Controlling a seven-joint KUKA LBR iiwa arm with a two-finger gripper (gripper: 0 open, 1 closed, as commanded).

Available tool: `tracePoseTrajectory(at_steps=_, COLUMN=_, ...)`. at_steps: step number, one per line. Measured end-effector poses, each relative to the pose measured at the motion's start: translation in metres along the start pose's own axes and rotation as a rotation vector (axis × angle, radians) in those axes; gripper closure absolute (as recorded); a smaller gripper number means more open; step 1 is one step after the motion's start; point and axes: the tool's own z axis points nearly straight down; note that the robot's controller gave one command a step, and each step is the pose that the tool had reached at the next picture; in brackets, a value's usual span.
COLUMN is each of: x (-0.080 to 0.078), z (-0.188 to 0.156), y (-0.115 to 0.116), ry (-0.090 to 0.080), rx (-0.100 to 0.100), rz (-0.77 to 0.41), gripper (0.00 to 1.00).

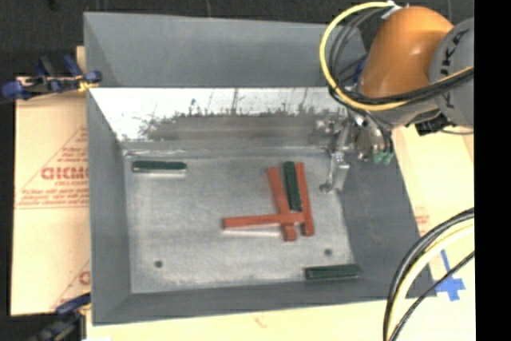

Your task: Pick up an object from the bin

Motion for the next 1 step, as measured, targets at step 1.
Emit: tracePoseTrajectory(at_steps=1, x=-0.0056, z=0.0665, y=-0.0136, ry=0.002, rx=-0.001, rz=0.094, gripper=0.00)
